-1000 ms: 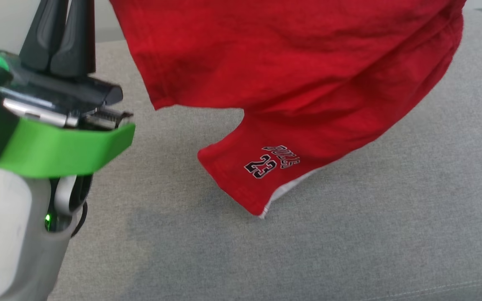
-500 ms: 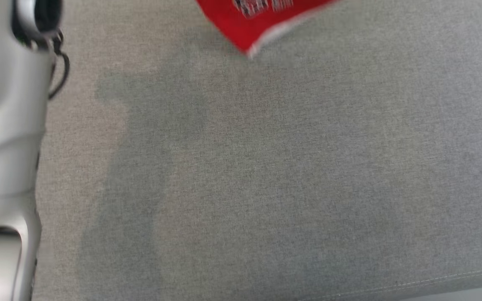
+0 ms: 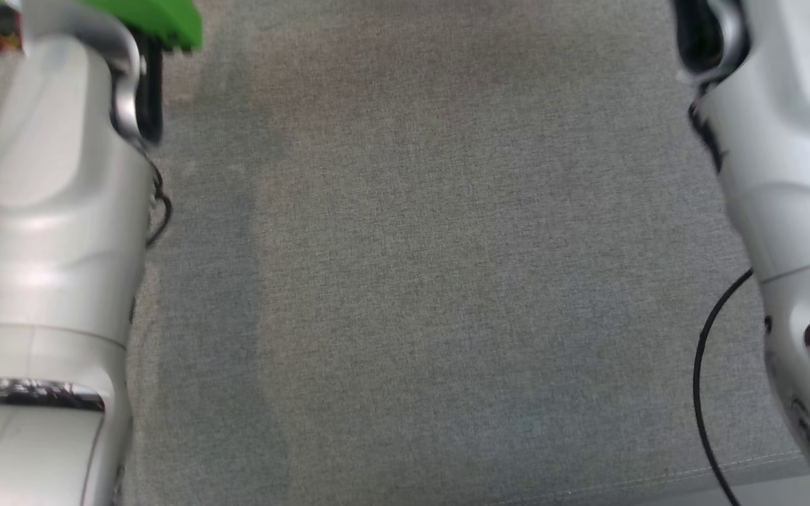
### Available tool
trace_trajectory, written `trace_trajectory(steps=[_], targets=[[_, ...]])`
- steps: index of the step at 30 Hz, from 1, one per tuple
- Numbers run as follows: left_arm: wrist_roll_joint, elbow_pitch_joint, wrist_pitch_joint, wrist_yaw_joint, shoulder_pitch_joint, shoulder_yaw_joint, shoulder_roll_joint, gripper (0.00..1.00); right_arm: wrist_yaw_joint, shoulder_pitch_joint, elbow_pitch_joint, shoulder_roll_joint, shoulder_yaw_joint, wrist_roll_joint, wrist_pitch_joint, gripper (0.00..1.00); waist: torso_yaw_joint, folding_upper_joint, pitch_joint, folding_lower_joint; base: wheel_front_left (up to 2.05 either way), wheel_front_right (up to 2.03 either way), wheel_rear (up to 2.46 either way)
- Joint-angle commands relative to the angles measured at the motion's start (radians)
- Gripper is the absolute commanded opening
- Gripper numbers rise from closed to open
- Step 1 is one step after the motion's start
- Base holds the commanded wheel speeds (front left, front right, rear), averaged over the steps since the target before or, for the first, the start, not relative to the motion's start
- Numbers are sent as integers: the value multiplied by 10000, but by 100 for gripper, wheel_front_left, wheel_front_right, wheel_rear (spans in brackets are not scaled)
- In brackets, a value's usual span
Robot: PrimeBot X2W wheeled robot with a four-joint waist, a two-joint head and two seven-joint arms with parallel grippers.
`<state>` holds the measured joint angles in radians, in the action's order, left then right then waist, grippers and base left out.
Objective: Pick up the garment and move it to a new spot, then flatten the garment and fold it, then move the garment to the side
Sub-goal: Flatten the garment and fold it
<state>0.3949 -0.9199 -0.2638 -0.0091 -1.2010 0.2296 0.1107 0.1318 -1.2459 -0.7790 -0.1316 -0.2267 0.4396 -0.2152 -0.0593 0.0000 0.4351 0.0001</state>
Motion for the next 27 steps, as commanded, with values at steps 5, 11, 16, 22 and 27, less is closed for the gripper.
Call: trace_trajectory(steps=[5,11,16,22,27], targets=[[32,-480,-5,-171,1416,-511,-199,0,-20,1154,-1345,198,-675,644,-385,0,-45,0,319,-1,0,0,0],[-230,631,-6,-409,3307,-1148,-425,0,-20,2991,-584,37,-927,1337,-483,0,138,0,159,-1,0,0,0],[-600,2555,-7,-678,5438,-1756,-498,0,-22,5371,1515,-253,-658,1291,-483,0,226,0,-344,-1,0,0,0],[-943,4705,-7,-795,8035,-2151,-516,0,-30,8360,3941,-421,-172,767,-484,0,269,0,-989,-1,0,0,0],[-1018,6110,-9,-521,9957,-2351,-513,0,-33,10652,5671,-279,306,353,-483,0,176,0,-1449,-1,0,0,0]])
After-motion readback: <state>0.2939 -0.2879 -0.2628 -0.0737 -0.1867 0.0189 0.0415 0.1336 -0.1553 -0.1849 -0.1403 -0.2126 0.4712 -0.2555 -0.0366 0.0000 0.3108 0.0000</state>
